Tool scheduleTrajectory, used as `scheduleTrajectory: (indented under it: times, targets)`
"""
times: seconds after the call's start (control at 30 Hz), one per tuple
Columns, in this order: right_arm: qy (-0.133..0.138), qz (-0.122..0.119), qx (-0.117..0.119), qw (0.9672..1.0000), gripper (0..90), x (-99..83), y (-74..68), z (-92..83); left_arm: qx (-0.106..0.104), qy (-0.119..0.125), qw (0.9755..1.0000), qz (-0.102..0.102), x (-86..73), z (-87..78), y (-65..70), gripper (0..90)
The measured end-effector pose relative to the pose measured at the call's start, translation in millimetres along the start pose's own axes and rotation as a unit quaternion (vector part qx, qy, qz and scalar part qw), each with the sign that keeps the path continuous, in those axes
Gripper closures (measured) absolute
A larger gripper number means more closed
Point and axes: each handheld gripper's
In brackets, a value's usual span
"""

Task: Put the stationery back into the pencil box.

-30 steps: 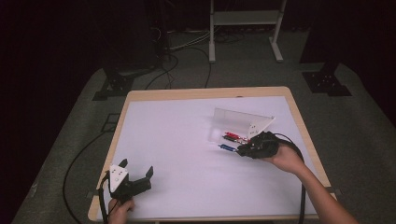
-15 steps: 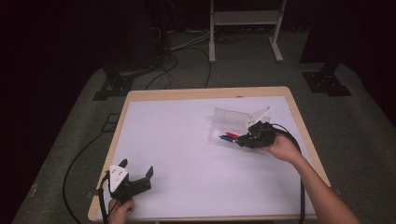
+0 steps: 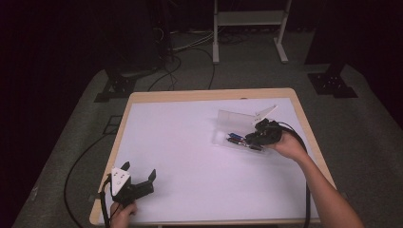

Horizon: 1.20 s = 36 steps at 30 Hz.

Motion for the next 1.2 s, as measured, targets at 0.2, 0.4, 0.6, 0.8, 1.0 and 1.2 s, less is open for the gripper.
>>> scheduleTrajectory:
  times: [0.2, 0.4, 0.6, 0.8, 1.0, 1.2]
  targets:
    - [-0.002, 0.002, 0.0, 1.0, 78.1, -5.4, 5.4, 3.8, 0.0, -0.001, 1.0, 0.0, 0.0, 0.4, 0.4, 0.4]
    - [-0.005, 0.001, 0.0, 1.0, 78.2, -7.1, 7.6, 9.9, 0.001, -0.002, 1.0, 0.0, 0.1, 0.5, 0.2, 0.4]
    - [-0.014, 0.002, 0.003, 0.9999, 78.1, -7.4, 10.2, 17.2, 0.001, -0.003, 1.0, -0.001, 0.3, 1.0, -0.1, 0.4]
    - [-0.017, 0.01, 0.003, 0.9998, 78.2, -10.1, 14.3, 18.1, 0.001, -0.003, 1.0, -0.004, 0.5, 1.4, -0.4, 0.4]
    - [-0.013, 0.01, 0.008, 0.9998, 78.1, -12.1, 16.9, 20.9, 0.001, -0.004, 1.0, -0.006, 0.6, 1.2, -0.9, 0.4]
    - [-0.01, 0.011, 0.007, 0.9999, 71.5, -14.4, 19.3, 25.7, 0.003, -0.002, 1.0, -0.004, 0.4, 1.0, -0.4, 0.4]
Point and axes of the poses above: each handheld gripper's, and its own axes: z roughly forward along the jaws, x roughly out of its top, y roughly to its right, and after that the axes turned 12 degrees about -z, right-handed
